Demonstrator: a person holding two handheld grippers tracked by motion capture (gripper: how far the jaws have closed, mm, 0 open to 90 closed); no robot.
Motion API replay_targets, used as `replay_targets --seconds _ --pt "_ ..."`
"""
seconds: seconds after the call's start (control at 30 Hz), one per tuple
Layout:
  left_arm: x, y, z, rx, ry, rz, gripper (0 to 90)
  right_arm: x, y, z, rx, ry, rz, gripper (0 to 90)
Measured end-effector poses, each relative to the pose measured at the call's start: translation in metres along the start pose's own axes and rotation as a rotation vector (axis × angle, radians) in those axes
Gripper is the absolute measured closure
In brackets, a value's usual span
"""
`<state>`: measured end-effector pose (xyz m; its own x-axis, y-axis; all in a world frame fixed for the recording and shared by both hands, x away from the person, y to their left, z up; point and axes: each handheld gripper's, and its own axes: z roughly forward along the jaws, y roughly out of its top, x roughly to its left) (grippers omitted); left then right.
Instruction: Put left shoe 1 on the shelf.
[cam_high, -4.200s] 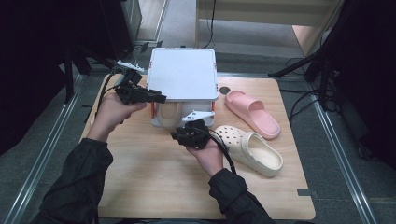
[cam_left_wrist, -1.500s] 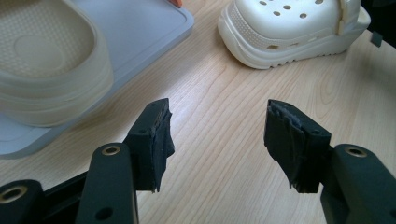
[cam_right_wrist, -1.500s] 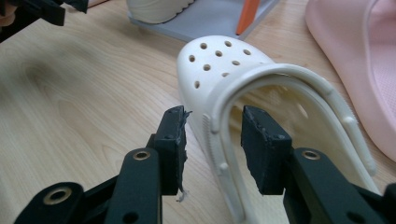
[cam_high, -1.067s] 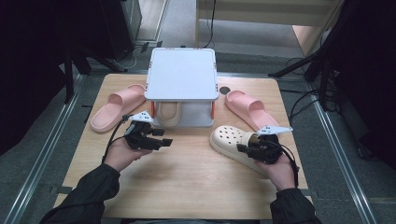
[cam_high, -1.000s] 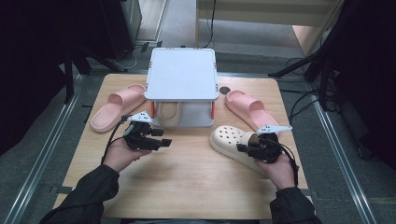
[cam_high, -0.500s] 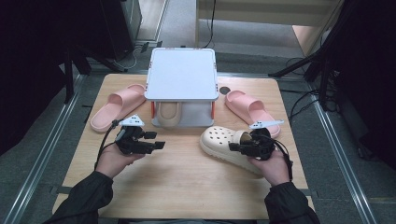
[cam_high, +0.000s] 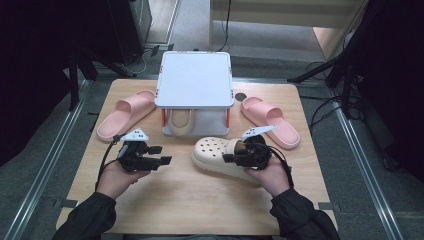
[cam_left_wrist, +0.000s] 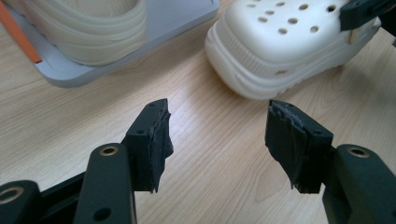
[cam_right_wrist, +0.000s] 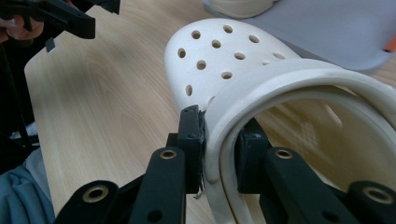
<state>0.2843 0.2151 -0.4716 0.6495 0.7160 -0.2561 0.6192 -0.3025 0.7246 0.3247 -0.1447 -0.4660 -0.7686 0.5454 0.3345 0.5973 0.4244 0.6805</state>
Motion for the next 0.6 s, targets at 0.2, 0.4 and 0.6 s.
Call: replay_targets --seconds 0.2,0.4,0.6 --pt "-0.005 -0.001 0.000 -0.006 0.001 0.011 40.6 0.013 0.006 0.023 0.026 0.028 -0.027 76.5" --pt "-0.015 -0.001 0.005 -0.002 -0.020 0.026 48.2 0.020 0.006 0.039 0.047 -0.002 -0.077 75.8" --pt "-0.020 0.002 0.006 0.007 -0.050 0.011 63.2 0.019 0.005 0.037 0.030 0.014 -0.080 68.8"
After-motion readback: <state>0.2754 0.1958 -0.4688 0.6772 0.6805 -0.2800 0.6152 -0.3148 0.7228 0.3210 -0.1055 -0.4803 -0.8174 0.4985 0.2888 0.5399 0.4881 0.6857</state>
